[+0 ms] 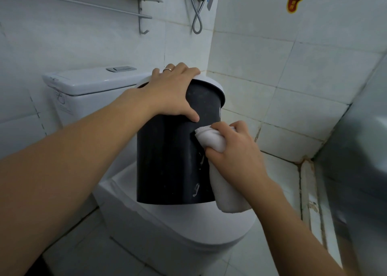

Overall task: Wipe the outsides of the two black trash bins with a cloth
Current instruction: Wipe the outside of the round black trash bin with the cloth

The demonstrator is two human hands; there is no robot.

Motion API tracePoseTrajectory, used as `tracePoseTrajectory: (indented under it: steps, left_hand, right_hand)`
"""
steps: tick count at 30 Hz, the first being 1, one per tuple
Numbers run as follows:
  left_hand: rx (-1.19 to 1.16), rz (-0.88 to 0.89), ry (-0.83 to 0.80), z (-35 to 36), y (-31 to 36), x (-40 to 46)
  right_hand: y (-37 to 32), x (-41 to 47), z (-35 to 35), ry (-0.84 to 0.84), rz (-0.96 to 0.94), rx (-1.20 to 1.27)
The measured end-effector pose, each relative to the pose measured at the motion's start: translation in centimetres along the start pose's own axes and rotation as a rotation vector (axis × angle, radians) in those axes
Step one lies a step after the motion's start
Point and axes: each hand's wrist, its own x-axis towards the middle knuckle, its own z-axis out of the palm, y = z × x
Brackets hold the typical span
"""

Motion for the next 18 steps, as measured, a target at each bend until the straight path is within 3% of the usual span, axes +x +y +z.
tracePoseTrajectory:
  steps: [4, 18]
  left_hand:
    - [-0.036, -0.035, -0.023, -0.1, -0.3, 0.1]
    - [-0.037, -0.079, -0.036, -0.3, -0.7, 0.2]
  right_hand:
    - [1.2, -0.1, -1.0, -0.044, 0.038, 0.082]
    - [0.4, -1.9, 0.5, -0.022, -0.021, -0.119]
